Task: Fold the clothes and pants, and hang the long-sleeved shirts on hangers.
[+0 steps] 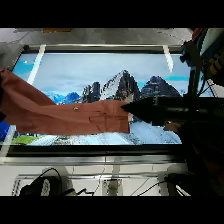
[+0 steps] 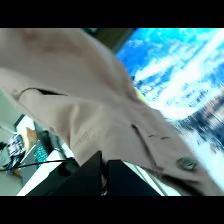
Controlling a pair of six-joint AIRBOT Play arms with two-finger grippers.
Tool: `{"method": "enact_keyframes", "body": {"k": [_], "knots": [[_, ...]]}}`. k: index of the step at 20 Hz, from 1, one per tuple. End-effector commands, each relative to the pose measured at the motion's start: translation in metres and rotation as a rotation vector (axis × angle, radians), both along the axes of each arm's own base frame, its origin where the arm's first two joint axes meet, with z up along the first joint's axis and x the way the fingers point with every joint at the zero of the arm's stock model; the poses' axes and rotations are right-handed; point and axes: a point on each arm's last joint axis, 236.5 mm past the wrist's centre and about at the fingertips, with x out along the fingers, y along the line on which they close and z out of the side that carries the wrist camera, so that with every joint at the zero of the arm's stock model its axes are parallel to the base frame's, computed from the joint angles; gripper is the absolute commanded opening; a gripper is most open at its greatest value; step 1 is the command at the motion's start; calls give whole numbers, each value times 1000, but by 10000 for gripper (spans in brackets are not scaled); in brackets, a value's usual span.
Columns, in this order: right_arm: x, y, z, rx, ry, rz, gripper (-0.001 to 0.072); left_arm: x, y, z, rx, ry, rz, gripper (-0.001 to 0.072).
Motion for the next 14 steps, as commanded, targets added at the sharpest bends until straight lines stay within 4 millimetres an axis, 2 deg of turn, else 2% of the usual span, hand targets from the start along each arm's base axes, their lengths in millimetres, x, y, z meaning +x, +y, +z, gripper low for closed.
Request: {"method": "enact_keyframes", "body": {"k": [1,4,6,7,9,11,12,14], "knots": [[48,-8,-53,-93,92,-200,18,31,8,-69,-138,236,-2,0],[111,-18,-131,-183,165,-373,18,82,12,-191,-251,522,-2,0],[159,-23,-183,-187,220,-504,18,117,-1,-268,-274,638,25,0],[181,-25,-206,-168,265,-573,18,131,-14,-295,-267,681,24,1],[214,-42,-244,-144,343,-692,18,154,-44,-332,-259,745,1,1],[223,-69,-271,-189,419,-728,18,157,-69,-355,-241,830,-60,1],[220,-85,-280,-219,460,-732,18,149,-77,-365,-252,894,-90,1],[200,-117,-297,-324,542,-672,18,117,-93,-380,-274,1054,-164,1]]}}
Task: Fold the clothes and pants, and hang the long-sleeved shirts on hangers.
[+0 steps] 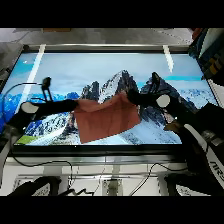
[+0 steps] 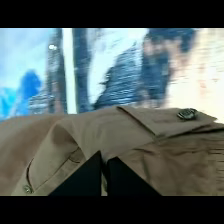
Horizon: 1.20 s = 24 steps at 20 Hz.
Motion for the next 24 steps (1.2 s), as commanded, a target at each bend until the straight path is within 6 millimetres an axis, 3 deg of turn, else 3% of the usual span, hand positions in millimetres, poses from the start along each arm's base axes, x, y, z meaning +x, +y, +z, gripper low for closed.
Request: {"method": "enact_keyframes", "body": {"k": [1,5,7,10,11,12,13,14,17,19,20,21,24], "knots": [[-27,-51,-44,-89,197,79,18,-43,-32,-40,-34,234,-145,1],[-109,-89,-71,-214,464,350,18,-86,-47,-52,-61,407,-203,2],[-123,-95,-79,-252,500,391,19,-93,-45,-67,-9,410,-214,3],[-121,-95,-84,-253,487,383,24,-97,-48,-67,-23,423,-216,19],[-121,-95,-84,-257,479,397,98,-99,-49,-67,-27,428,-221,163],[-121,-95,-84,-268,464,423,361,-101,-50,-66,-29,436,-229,409],[-119,-96,-84,-280,446,443,596,-104,-50,-66,-31,445,-236,608],[-113,-103,-83,-312,418,457,622,-106,-51,-66,-32,452,-243,661],[-80,-154,-72,-425,363,339,619,-107,-51,-66,-33,455,-246,660],[-63,-188,-62,-374,360,208,611,-107,-51,-66,-33,455,-246,660],[-63,-195,-62,-296,380,172,607,-107,-51,-66,-33,455,-245,660],[-66,-192,-64,-197,393,185,601,-106,-50,-66,-32,452,-243,660],[-82,-155,-70,91,412,363,624,-100,-49,-66,-28,432,-226,660]]}}
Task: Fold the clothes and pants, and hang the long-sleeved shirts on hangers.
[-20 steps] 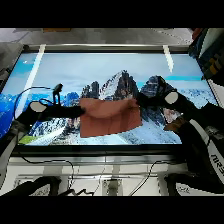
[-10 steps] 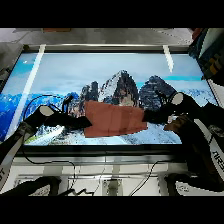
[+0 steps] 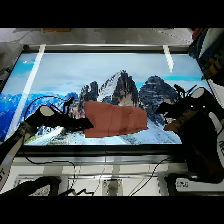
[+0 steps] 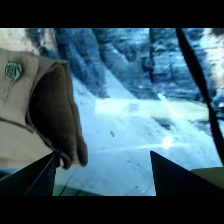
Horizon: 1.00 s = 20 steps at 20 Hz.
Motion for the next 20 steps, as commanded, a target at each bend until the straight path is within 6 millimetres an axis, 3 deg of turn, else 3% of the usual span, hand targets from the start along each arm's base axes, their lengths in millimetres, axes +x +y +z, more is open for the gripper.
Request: {"method": "enact_keyframes", "body": {"k": [1,2,3,8,14,16,17,19,20], "knots": [[-5,32,1,297,22,72,624,4,1,-1,5,-13,11,660],[-2,41,-8,303,14,96,626,4,1,-1,5,-13,11,660],[2,49,-18,286,9,106,691,4,1,-1,5,-13,11,660],[29,72,-60,122,-50,102,691,4,1,-1,5,-14,11,659],[-10,125,-80,200,61,287,671,16,4,-2,17,-53,44,659],[-13,152,-70,266,9,369,578,19,5,-2,20,-62,51,659],[-12,165,-64,302,-31,404,459,19,5,-2,20,-63,52,659],[-2,177,-57,320,-97,418,74,19,5,-2,20,-64,52,659],[5,179,-52,323,-114,416,19,20,5,-1,21,-66,52,659]]}}
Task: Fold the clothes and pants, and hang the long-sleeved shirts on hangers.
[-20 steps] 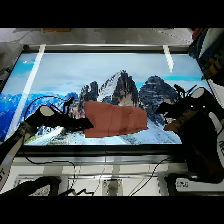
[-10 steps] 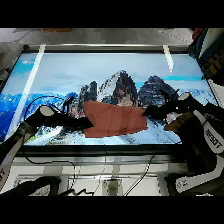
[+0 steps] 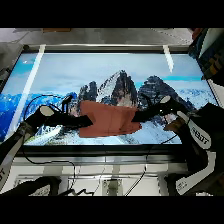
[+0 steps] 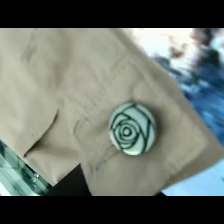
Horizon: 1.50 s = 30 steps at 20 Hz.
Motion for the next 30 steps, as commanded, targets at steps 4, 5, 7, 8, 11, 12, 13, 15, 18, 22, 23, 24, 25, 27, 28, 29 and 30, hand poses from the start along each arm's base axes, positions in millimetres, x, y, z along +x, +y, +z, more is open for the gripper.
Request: {"method": "enact_keyframes", "body": {"k": [4,5,7,8,11,12,13,15,18,22,23,24,25,27,28,29,30], "knots": [[47,8,82,106,-117,-52,18,29,11,25,14,-137,-20,660],[54,-4,103,86,-142,-69,18,40,14,42,10,-184,-10,660],[62,-37,150,9,-195,-123,18,59,16,80,3,-289,2,661],[59,-56,180,-31,-239,-138,18,65,16,101,-2,-343,5,660],[43,-129,257,-225,-377,-295,18,68,16,151,-11,-469,8,660],[28,-162,278,-311,-384,-402,18,65,17,162,-13,-497,8,660],[6,-189,295,-382,-363,-501,18,62,17,172,-15,-523,8,660],[-56,-235,316,-537,-289,-647,19,57,17,186,-19,-560,9,660],[-149,-307,336,-835,-175,-860,19,53,18,198,-21,-590,9,660],[-252,-383,378,-1150,-98,-1301,18,52,18,198,-22,-591,10,660],[-268,-390,380,-1165,-66,-1396,19,52,18,198,-22,-591,10,660],[-279,-391,378,-1157,-30,-1441,19,52,17,198,-22,-591,10,660],[-290,-392,377,-1161,7,-1476,18,52,17,198,-22,-591,10,660],[-309,-397,381,-1193,45,-1536,19,52,17,198,-22,-591,10,660],[-319,-400,383,-1218,62,-1569,19,52,17,198,-22,-591,9,660],[-326,-405,387,-1245,66,-1598,19,52,17,198,-22,-590,10,660],[-329,-413,391,-1268,46,-1621,21,52,17,198,-22,-590,10,660]]}}
